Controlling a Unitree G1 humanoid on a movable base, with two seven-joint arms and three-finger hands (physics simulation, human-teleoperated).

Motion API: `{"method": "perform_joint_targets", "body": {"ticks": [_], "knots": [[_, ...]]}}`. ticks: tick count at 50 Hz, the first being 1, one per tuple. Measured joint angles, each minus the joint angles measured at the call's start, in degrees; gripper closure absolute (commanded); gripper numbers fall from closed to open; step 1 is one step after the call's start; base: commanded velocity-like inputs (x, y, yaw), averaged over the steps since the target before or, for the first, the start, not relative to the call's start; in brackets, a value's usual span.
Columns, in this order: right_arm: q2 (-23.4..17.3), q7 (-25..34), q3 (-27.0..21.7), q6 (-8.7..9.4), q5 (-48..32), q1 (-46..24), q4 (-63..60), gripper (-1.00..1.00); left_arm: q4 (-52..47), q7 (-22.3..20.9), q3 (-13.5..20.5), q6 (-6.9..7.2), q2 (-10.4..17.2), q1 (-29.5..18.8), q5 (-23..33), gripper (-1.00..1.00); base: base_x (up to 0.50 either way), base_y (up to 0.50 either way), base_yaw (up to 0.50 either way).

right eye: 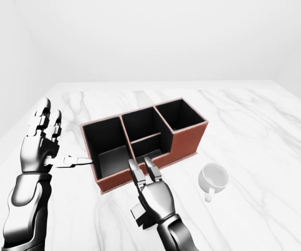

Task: Pick up the book and place it in the front compartment of the caddy.

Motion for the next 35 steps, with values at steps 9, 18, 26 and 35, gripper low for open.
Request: {"method": "perform_joint_targets", "body": {"ticks": [9, 18, 26, 35], "knots": [[0.3, -3.0, 0.0, 0.00, -0.9, -1.0, 4.8, -1.00, 0.0, 0.0, 0.2, 0.00, 0.1, -0.1, -0.1, -1.00, 0.00, 0.00, 0.00], [0.6, -5.6, 0.1, 0.00, -1.9, -1.5, 8.8, -1.00, -0.2, -0.1, 0.3, 0.00, 0.2, -0.2, -0.1, -1.00, 0.00, 0.00, 0.00], [1.1, -7.5, 0.2, 0.00, -2.3, -2.4, 11.4, 1.00, -0.3, -0.1, 0.3, 0.00, 0.2, -0.2, 0.0, -1.00, 0.00, 0.00, 0.00], [1.4, -7.6, -0.1, 0.00, -2.3, -3.5, 11.9, 1.00, -0.2, -0.1, 0.2, 0.00, 0.2, -0.2, 0.0, -1.00, 0.00, 0.00, 0.00]]}}
